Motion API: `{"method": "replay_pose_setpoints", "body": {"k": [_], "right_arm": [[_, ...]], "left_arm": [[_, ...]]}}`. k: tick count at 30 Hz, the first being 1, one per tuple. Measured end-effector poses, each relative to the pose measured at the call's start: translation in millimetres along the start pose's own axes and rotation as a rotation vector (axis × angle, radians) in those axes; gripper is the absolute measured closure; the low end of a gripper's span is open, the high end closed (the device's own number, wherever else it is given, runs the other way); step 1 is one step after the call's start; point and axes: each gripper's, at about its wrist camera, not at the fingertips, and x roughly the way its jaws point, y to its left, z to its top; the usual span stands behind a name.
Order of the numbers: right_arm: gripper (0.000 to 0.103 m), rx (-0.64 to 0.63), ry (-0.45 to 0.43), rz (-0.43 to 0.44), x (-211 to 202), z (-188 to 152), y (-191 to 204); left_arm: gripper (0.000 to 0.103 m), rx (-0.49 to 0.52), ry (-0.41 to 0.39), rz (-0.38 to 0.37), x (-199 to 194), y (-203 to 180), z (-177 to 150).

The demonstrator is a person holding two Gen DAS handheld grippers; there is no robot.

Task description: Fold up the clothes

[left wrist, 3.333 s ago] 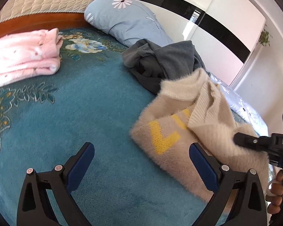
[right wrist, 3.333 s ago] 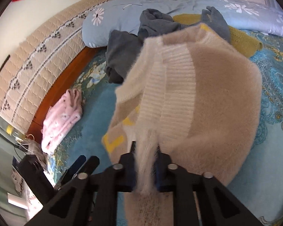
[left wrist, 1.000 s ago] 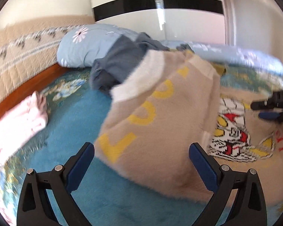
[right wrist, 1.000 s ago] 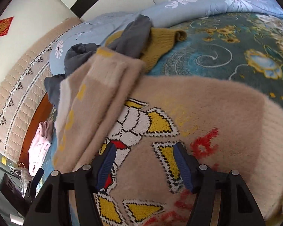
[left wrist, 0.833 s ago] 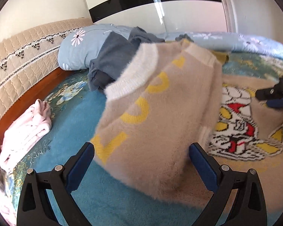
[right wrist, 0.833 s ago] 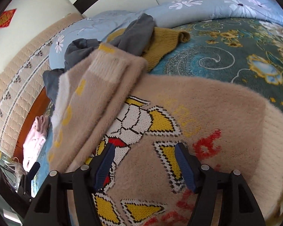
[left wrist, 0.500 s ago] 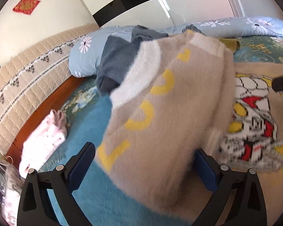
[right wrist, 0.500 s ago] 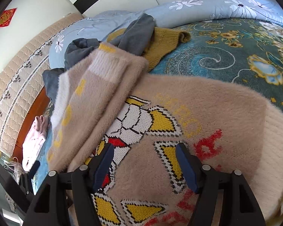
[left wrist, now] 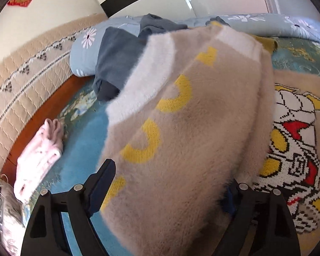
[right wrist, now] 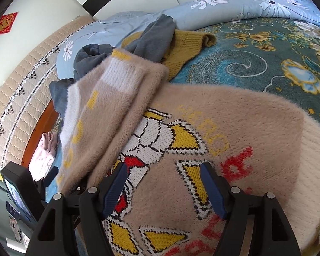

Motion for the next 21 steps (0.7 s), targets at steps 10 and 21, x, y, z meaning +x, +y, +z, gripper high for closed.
{"method": "replay_pose_setpoints", "body": {"k": [10, 21], "right_arm": [[0.028, -0.024, -0.005, -0.016, 2, -1, 3], [0.027, -0.037, -0.009, -0.011, 2, -3, 6]], "left_arm": [[0.083, 0.133, -0.091, 0.059, -19, -22, -2], [0.09, -0.42, -0.152, -0.052, -34, 119, -27]]}}
